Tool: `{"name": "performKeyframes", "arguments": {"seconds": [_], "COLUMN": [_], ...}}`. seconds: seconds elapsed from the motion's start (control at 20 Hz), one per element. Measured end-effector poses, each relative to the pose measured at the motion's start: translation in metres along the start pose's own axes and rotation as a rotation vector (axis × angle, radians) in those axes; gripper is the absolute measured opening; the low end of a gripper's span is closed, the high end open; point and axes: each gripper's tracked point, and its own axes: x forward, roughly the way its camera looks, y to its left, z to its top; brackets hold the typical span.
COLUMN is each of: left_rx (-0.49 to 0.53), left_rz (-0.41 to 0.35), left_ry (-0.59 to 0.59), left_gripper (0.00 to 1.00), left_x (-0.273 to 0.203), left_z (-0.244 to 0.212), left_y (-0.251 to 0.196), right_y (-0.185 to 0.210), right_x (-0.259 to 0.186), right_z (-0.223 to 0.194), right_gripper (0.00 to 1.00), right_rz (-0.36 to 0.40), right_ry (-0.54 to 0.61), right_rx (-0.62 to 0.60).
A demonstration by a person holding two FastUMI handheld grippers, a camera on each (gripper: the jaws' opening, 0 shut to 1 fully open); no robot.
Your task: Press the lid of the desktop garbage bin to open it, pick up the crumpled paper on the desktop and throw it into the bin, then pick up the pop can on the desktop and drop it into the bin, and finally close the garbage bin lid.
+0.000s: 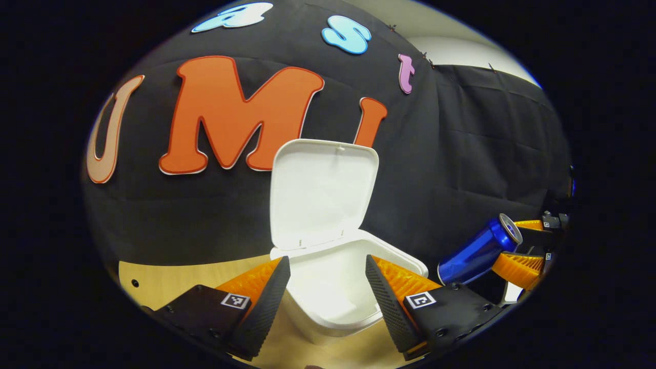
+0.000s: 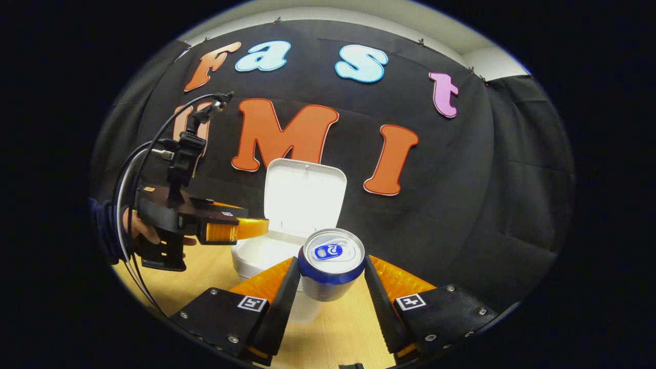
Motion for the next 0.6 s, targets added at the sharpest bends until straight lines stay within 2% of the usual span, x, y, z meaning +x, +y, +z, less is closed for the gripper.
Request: {"name": "performKeyframes", "arguments": {"seconds": [0.3,0.6], "left_rx": [-0.003,-0.032], "left_rz": [0.132,0.239], "left_ry": [-0.045,-0.082], "left_gripper": [0.95,0.95], "left_x": [-0.044,-0.083], "left_z": [0.014,0.026], "left_y": [0.052,0.090], "right_y": [0.014,0.022], "right_x": [0.038,0.076], "right_z": [0.021,0.015], "right_gripper": [0.76,0.76], "right_rz": [0.061,0.092], "right_ry": [-0.046,-0.029], "right_rx": [-0.012,-0.037]}}
